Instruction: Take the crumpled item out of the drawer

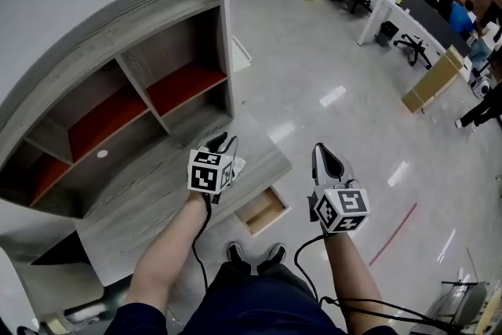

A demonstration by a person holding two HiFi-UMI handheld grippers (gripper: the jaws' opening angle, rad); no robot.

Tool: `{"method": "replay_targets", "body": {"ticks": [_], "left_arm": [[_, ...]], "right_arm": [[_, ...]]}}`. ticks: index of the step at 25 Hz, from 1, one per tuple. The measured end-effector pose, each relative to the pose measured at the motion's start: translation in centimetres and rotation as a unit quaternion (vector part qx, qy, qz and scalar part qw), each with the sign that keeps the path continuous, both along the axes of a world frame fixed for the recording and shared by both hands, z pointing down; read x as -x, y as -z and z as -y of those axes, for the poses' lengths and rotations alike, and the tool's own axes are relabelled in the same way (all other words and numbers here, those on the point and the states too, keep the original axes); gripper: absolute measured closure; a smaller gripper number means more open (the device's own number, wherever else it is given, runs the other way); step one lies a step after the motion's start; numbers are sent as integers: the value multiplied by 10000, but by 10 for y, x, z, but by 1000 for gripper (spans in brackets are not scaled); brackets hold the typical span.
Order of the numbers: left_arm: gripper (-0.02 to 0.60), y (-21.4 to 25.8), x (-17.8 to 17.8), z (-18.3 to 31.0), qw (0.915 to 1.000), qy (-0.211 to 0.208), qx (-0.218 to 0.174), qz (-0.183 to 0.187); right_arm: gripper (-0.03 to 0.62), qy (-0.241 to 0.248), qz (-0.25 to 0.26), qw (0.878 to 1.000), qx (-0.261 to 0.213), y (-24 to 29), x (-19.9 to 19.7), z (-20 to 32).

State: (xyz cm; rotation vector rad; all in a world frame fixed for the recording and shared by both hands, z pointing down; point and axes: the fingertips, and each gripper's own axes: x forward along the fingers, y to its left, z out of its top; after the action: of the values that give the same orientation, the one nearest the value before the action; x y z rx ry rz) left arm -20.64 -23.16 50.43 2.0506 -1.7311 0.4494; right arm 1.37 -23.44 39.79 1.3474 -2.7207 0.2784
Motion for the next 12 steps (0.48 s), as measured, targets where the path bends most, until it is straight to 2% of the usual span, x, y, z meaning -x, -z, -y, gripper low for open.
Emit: {"method": "replay_targets", "body": {"ticks": [3,6,12], "left_arm": [[526,58,-20,2,9972,-299,-683,89],[575,107,-36,-1,9901,-513,-1297,126],[578,180,-55,-10,9766,-595,-2063,97]], "right_arm": [[588,66,21,9998,-190,20,7,4],[588,113,70,9992,-384,39,13,6],[588,145,183,9972,-716,80,19,7]]}}
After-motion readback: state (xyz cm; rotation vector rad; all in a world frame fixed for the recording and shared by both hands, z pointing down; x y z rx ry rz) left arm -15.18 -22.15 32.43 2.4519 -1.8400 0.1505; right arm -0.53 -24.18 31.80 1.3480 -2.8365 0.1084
